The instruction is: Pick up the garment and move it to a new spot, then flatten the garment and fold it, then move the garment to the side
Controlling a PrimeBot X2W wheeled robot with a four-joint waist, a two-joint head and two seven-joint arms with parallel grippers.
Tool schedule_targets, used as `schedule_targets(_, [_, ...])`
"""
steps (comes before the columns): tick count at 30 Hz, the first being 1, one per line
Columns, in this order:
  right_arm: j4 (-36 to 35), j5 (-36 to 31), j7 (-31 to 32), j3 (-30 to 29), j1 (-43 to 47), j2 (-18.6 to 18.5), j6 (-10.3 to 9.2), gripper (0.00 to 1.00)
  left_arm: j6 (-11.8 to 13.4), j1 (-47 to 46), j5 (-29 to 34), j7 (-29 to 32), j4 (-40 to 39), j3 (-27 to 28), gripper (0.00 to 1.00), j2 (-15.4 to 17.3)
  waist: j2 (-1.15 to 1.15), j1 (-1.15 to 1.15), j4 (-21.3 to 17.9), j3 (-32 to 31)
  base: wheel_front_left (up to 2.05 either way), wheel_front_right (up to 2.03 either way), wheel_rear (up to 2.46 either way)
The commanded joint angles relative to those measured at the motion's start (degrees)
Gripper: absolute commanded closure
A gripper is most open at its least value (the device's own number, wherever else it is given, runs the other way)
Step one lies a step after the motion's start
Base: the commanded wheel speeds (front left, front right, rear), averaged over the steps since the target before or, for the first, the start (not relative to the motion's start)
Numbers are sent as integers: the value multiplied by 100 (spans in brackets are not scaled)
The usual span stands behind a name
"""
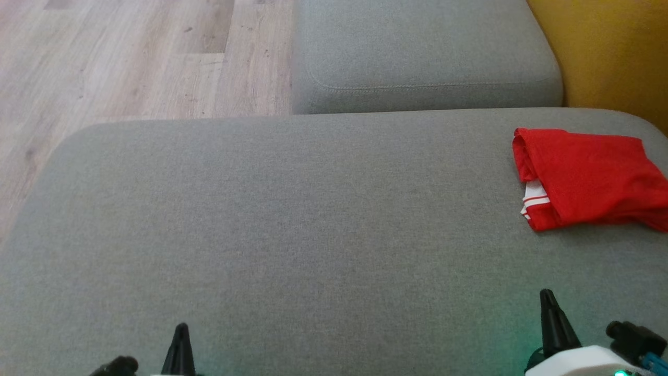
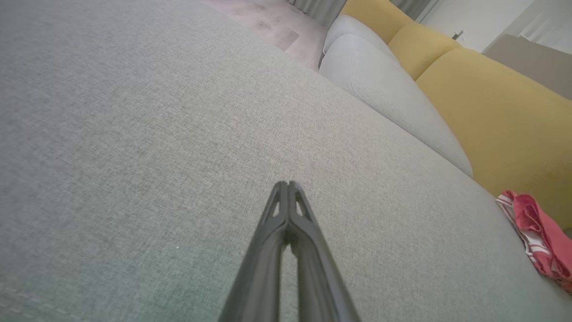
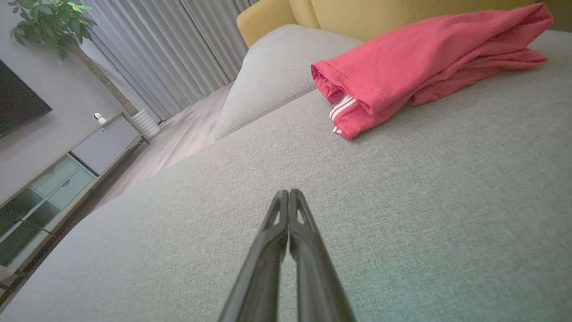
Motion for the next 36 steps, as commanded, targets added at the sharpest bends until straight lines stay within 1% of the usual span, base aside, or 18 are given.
schedule_targets(1, [-213, 225, 41, -26, -355, -11, -1, 100, -62, -349, -151, 32, -187, 211, 100, -7, 0, 0, -6, 12, 0, 0, 0])
schedule_targets(4, [-218, 362, 69, -38, -379, -12, -1, 100, -88, -369, -245, 63, -193, 260, 100, -23, 0, 0, -12, 23, 0, 0, 0])
schedule_targets(36, [-293, 2616, 523, -235, -772, -21, -2, 100, -524, -705, -1799, 580, -280, 1071, 100, -291, 0, 0, -108, 209, 0, 0, 0])
